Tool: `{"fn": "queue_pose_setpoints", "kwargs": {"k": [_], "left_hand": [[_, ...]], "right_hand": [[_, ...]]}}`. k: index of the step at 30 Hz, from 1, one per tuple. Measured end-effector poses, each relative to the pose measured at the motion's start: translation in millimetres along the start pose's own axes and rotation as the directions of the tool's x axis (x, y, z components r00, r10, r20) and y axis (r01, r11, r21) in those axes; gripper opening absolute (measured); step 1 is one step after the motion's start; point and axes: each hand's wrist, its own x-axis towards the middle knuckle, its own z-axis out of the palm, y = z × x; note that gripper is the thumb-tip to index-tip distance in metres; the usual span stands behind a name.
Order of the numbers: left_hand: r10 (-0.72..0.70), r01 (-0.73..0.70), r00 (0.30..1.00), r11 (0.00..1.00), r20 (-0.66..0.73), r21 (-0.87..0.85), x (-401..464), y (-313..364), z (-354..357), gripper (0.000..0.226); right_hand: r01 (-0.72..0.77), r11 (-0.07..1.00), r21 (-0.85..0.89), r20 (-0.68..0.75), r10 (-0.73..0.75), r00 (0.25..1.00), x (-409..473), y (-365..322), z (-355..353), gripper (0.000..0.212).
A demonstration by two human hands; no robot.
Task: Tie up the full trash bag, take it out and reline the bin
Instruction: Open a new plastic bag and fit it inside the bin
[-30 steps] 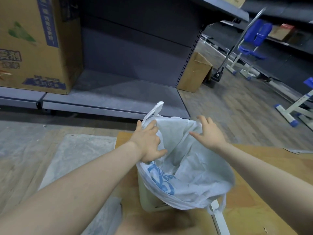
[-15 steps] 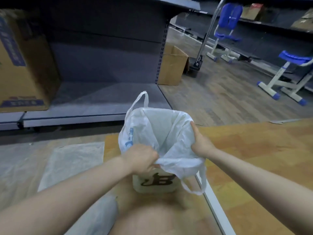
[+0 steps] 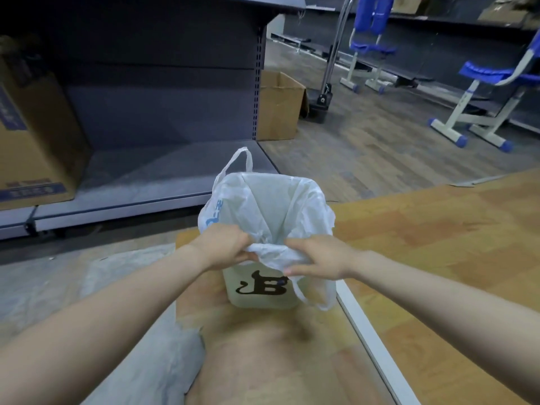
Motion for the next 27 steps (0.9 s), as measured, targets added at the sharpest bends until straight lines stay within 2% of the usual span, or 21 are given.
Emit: {"fn": "queue_pose_setpoints", "kwargs": {"k": [2,4,6,11,14,19,24,25,26,27], "left_hand": [[0.084,-0.082,0.992,0.996,-0.096,0.022,-5.2,-12.4,3.6,0.057],[0.199,-0.157,0.943,0.973,-0.267,0.172,-9.9,-29.4,8.6,0.075],[0.141,-0.082,0.951,0.973,-0.276,0.215,-15.6,-41.4,9.6,0.084],[-0.021,0.037,0.967,0.998,-0.253,0.059,-24.5,-61.6,10.0,0.115],[-0.087,0.081,0.955,0.996,-0.284,-0.031,-25.2,-69.1,4.1,0.119],[-0.026,0.014,0.929,0.999,-0.37,-0.035,-17.9,-63.7,11.6,0.11],[0.0,-0.085,0.812,0.989,-0.584,-0.118,-14.8,-52.2,10.9,0.107],[-0.017,-0.075,0.808,0.988,-0.589,-0.132,-12.9,-48.3,15.3,0.107],[-0.039,-0.05,0.84,0.988,-0.541,-0.149,-11.4,-43.8,20.0,0.108],[-0.066,-0.018,0.899,0.982,-0.433,-0.187,-10.0,-40.0,25.2,0.109]], "right_hand": [[0.003,0.993,-0.115,-0.067,-0.011,0.998,1.3,6.3,11.9,0.018],[-0.021,0.994,-0.109,-0.116,0.008,0.993,3.0,12.7,14.4,0.011],[-0.02,0.996,-0.084,-0.099,0.012,0.995,3.2,17.2,12.6,0.016],[0.022,0.997,-0.076,-0.076,-0.028,0.997,9.2,15.5,13.0,0.024],[0.04,0.997,-0.071,-0.047,-0.044,0.998,18.7,15.2,6.2,0.018],[0.026,0.993,-0.118,-0.118,-0.04,0.992,19.1,30.8,3.4,0.017],[0.039,0.988,-0.152,-0.155,-0.062,0.986,23.4,38.4,12.1,0.018],[0.037,0.987,-0.159,-0.155,-0.062,0.986,24.4,39.8,13.2,0.017],[0.037,0.986,-0.165,-0.156,-0.063,0.986,25.1,40.3,14.0,0.017],[0.039,0.984,-0.171,-0.159,-0.066,0.985,25.8,40.5,14.9,0.018]]}}
